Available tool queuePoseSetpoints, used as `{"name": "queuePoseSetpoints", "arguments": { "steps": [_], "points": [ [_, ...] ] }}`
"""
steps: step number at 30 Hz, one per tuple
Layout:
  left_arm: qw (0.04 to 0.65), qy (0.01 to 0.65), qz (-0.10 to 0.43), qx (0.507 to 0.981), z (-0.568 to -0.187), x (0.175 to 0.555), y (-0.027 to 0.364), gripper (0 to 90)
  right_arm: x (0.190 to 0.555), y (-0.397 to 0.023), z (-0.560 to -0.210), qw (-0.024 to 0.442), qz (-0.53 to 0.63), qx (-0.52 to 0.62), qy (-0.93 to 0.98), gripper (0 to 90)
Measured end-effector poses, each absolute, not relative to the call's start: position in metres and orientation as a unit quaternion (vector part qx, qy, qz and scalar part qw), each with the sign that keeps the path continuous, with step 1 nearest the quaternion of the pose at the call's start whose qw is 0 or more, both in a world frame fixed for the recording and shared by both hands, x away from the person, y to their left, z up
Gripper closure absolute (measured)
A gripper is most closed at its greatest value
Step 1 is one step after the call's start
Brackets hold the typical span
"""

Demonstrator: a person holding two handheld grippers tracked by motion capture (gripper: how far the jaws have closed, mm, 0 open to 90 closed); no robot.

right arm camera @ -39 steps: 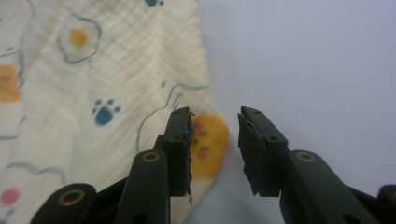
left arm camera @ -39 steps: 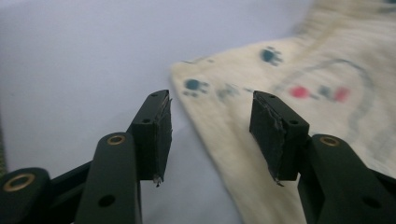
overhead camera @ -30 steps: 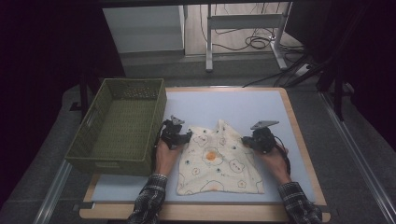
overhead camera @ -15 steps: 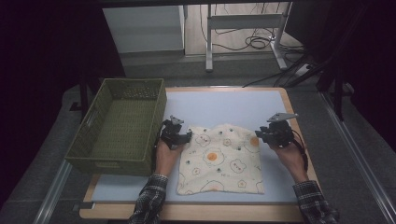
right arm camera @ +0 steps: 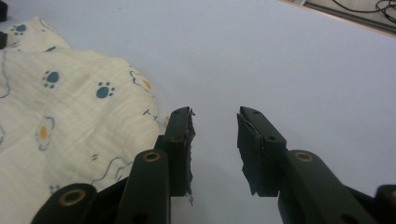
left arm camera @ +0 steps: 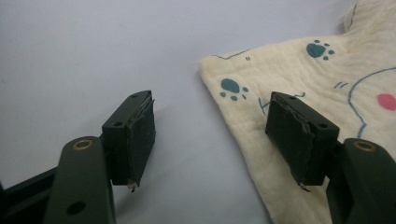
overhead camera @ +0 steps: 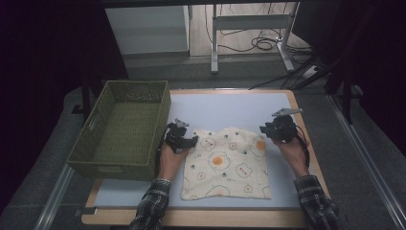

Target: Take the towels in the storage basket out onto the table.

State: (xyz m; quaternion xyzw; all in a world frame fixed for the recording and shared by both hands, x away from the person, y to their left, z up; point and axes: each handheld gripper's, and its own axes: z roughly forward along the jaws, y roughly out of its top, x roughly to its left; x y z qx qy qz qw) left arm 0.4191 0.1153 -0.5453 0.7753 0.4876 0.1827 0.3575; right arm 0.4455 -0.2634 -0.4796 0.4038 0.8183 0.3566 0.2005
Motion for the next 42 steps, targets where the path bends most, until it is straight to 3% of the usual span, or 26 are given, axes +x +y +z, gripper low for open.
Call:
{"name": "queuePoseSetpoints", "arguments": {
  "steps": [6, 15, 20, 23, 26, 28, 30, 36, 42],
  "points": [
    [0.357, 0.487, 0.184, 0.775, -0.546, 0.419, 0.115, 33.0, 0.441, -0.250, -0.500, 0.167, 0.345, 0.389, 0.838, 61.3],
    [0.359, 0.488, 0.185, 0.774, -0.546, 0.419, 0.115, 33.1, 0.419, -0.237, -0.520, 0.166, 0.332, 0.364, 0.854, 57.6],
    [0.358, 0.487, 0.185, 0.775, -0.546, 0.419, 0.115, 33.1, 0.422, -0.243, -0.519, 0.147, 0.342, 0.385, 0.844, 86.1],
    [0.358, 0.488, 0.185, 0.774, -0.546, 0.419, 0.115, 33.1, 0.423, -0.243, -0.511, 0.176, 0.323, 0.377, 0.850, 87.3],
    [0.358, 0.488, 0.185, 0.774, -0.546, 0.419, 0.115, 33.1, 0.428, -0.249, -0.495, 0.206, 0.335, 0.380, 0.837, 86.7],
    [0.358, 0.488, 0.185, 0.774, -0.546, 0.419, 0.115, 33.1, 0.433, -0.254, -0.485, 0.219, 0.342, 0.379, 0.832, 77.7],
    [0.357, 0.487, 0.184, 0.775, -0.546, 0.419, 0.115, 33.0, 0.439, -0.259, -0.481, 0.220, 0.337, 0.387, 0.830, 71.7],
    [0.349, 0.488, 0.181, 0.779, -0.541, 0.424, 0.115, 32.6, 0.444, -0.271, -0.485, 0.214, 0.336, 0.407, 0.822, 65.8],
    [0.348, 0.491, 0.200, 0.773, -0.532, 0.437, 0.113, 44.1, 0.447, -0.271, -0.488, 0.208, 0.336, 0.410, 0.822, 64.3]
  ]
}}
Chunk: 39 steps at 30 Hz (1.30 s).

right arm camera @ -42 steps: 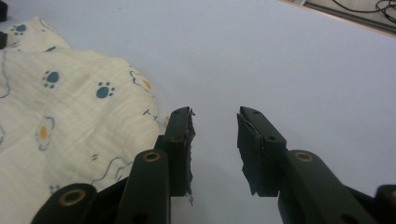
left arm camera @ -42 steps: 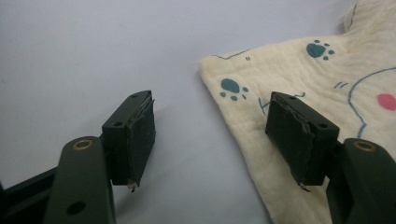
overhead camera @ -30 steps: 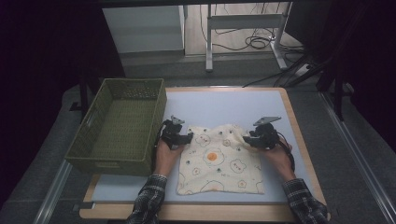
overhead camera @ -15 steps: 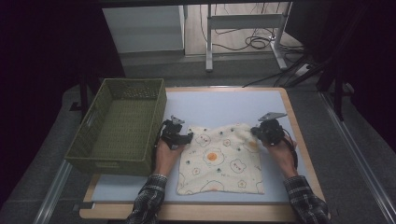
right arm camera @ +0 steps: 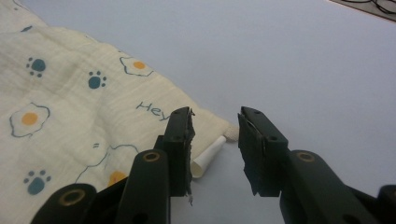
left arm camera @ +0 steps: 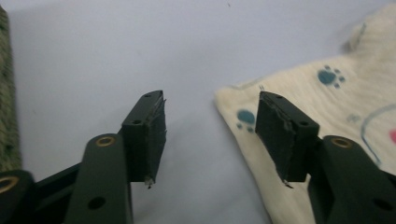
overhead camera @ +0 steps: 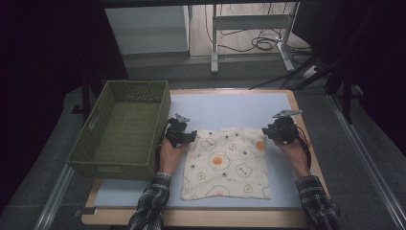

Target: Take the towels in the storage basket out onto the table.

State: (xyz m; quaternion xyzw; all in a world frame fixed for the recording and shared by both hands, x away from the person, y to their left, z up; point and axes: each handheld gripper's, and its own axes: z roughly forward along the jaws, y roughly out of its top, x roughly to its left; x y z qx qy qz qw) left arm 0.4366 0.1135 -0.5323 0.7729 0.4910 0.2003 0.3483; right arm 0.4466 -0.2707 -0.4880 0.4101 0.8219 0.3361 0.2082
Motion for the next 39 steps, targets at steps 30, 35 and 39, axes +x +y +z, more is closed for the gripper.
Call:
{"name": "queuePoseSetpoints", "arguments": {
  "steps": [30, 35, 39],
  "points": [
    [0.371, 0.445, 0.228, 0.783, -0.504, 0.449, 0.107, 88.4, 0.472, -0.264, -0.486, 0.202, 0.346, 0.417, 0.816, 88.3],
    [0.384, 0.448, 0.232, 0.773, -0.502, 0.431, 0.113, 88.0, 0.459, -0.272, -0.477, 0.198, 0.367, 0.408, 0.812, 88.4],
    [0.389, 0.444, 0.236, 0.772, -0.500, 0.416, 0.113, 88.1, 0.445, -0.280, -0.472, 0.186, 0.383, 0.401, 0.811, 88.4]
  ]
}}
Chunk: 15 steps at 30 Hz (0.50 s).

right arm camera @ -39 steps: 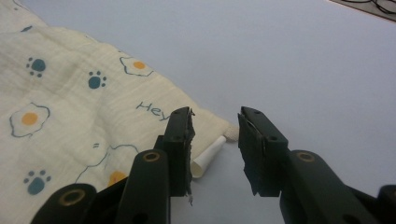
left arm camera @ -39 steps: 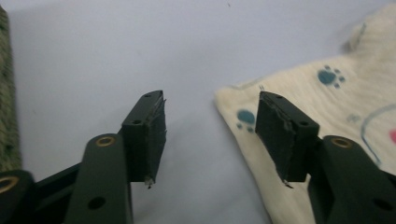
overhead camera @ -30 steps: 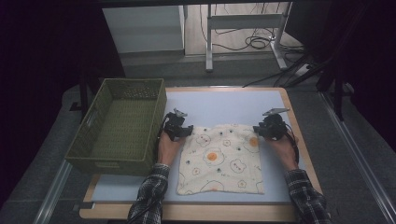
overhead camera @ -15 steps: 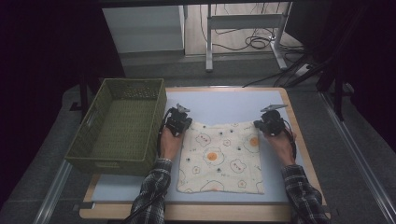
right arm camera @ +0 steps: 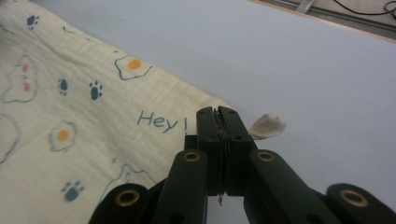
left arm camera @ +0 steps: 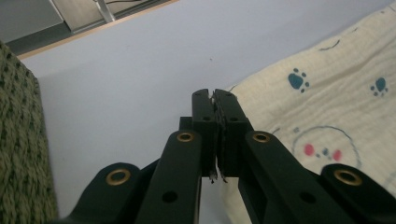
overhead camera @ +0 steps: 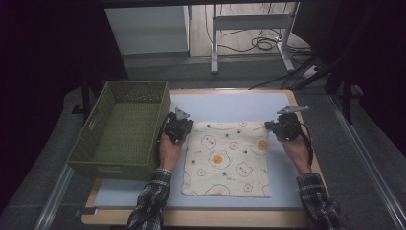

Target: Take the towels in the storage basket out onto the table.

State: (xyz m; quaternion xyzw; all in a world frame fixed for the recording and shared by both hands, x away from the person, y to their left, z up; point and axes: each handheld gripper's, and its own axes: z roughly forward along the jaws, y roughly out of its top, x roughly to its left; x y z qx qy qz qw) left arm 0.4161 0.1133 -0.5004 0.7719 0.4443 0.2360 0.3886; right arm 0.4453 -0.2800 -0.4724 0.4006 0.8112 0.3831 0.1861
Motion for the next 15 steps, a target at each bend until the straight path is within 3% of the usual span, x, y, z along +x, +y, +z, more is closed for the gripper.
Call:
{"name": "queuePoseSetpoints", "arguments": {
  "steps": [15],
  "points": [
    [0.371, 0.419, 0.233, 0.795, -0.509, 0.364, 0.104, 87.5, 0.395, -0.293, -0.482, 0.161, 0.401, 0.379, 0.819, 88.4]
  ]
}}
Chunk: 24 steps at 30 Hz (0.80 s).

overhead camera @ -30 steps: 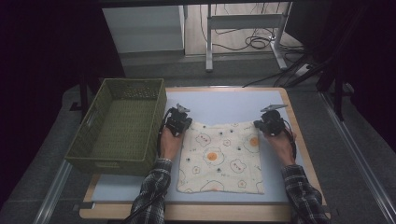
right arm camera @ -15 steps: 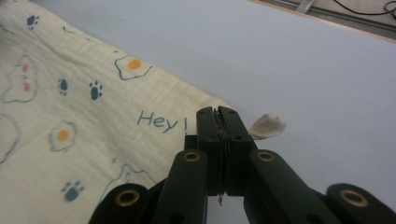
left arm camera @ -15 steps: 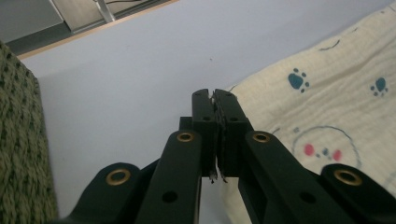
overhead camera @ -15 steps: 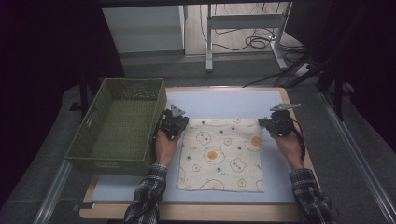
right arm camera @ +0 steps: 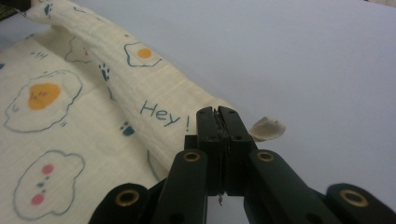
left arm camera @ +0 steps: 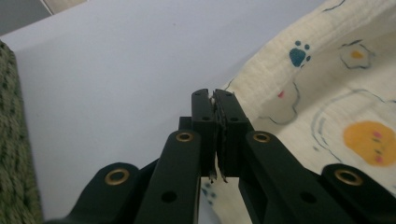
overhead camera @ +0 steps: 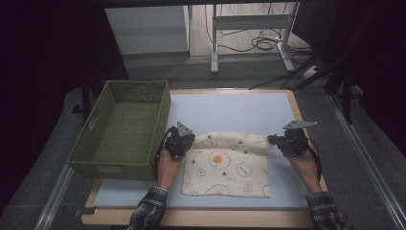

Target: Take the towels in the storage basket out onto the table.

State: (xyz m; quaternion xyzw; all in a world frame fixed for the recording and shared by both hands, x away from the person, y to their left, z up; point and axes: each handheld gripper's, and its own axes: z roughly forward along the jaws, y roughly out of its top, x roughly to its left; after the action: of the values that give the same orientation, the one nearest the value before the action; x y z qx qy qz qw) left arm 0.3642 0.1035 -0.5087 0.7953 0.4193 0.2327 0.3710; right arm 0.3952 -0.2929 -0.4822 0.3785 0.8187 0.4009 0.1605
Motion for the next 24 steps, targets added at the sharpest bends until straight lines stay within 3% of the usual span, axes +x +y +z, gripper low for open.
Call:
{"name": "queuePoseSetpoints", "arguments": {
  "steps": [24],
  "points": [
    [0.425, 0.406, 0.181, 0.788, -0.519, 0.286, 0.126, 87.5, 0.310, -0.297, -0.492, 0.138, 0.426, 0.334, 0.829, 88.3]
  ]
}}
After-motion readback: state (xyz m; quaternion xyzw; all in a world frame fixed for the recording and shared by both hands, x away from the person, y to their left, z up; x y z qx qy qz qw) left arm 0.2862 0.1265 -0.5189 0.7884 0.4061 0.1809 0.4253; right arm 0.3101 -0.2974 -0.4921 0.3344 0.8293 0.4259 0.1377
